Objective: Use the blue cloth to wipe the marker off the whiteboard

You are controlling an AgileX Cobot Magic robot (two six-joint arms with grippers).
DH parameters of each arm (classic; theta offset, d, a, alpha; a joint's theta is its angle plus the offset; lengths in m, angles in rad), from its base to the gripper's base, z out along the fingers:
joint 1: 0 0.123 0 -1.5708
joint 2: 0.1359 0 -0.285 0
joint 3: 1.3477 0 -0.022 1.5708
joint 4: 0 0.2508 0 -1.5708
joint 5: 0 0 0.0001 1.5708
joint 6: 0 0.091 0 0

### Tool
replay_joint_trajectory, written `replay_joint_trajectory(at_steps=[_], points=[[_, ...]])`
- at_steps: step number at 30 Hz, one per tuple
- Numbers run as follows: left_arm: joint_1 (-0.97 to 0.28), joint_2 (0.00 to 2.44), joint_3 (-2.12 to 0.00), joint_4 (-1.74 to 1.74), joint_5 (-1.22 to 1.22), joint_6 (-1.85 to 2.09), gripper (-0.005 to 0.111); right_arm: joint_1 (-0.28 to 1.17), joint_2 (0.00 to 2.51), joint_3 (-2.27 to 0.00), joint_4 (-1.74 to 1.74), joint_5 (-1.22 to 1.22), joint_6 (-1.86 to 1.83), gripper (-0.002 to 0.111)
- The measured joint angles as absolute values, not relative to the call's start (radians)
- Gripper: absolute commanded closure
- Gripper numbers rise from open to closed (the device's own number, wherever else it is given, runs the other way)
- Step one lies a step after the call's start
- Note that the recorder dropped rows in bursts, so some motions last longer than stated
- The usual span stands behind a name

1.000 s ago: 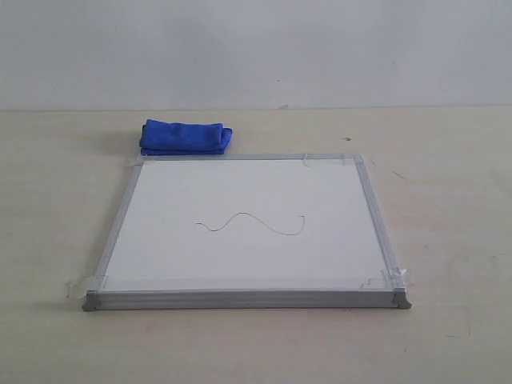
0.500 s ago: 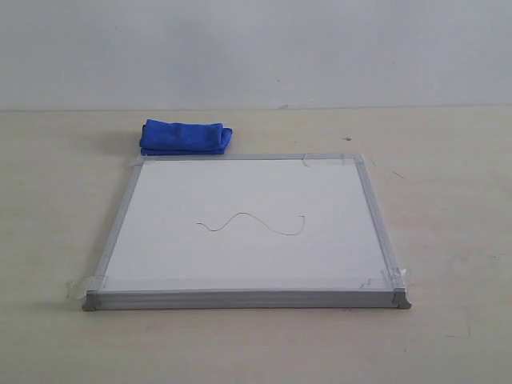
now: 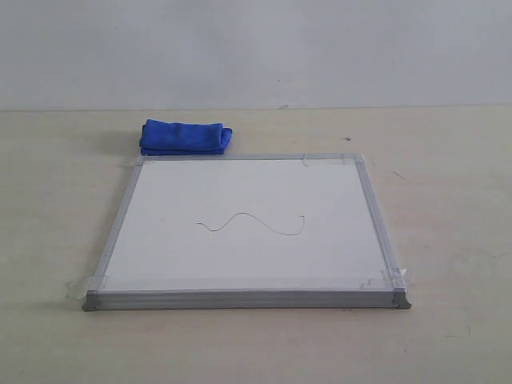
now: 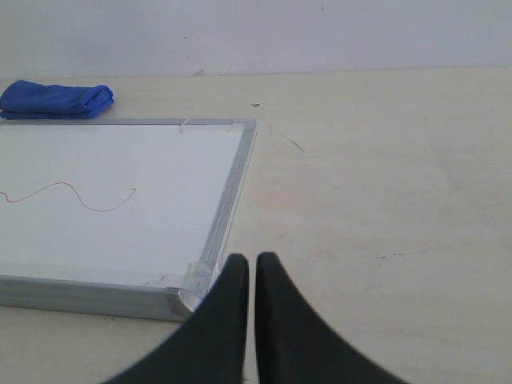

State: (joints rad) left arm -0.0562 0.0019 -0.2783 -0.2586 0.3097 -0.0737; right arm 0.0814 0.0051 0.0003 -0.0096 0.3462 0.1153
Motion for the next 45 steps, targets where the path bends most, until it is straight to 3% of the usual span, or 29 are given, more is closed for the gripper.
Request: replay_joint_trajectory(at_steps=[8, 12, 25, 41, 45], points=[[-0.056, 0.000, -0.287, -0.397, 0.307, -0.100, 0.102, 0.081, 0.005, 0.000, -0.010, 0.348, 0.115, 0.108], [-0.056, 0.044, -0.387, -0.498, 0.307, 0.034, 0.102, 0.081, 0.005, 0.000, -0.010, 0.350, 0.115, 0.108], [-0.056, 0.780, -1.011, -0.611, 0.787, 0.560, 0.102, 0.081, 0.005, 0.000, -0.008, 0.352, 0.115, 0.108], [-0.056, 1.207, -1.170, -0.619, 0.681, 0.922, 0.102, 0.081, 0.005, 0.000, -0.008, 0.352, 0.115, 0.108], [-0.056, 1.384, -1.280, -0.619, 0.748, 0.988, 0.090, 0.081, 0.005, 0.000, -0.008, 0.352, 0.115, 0.108]])
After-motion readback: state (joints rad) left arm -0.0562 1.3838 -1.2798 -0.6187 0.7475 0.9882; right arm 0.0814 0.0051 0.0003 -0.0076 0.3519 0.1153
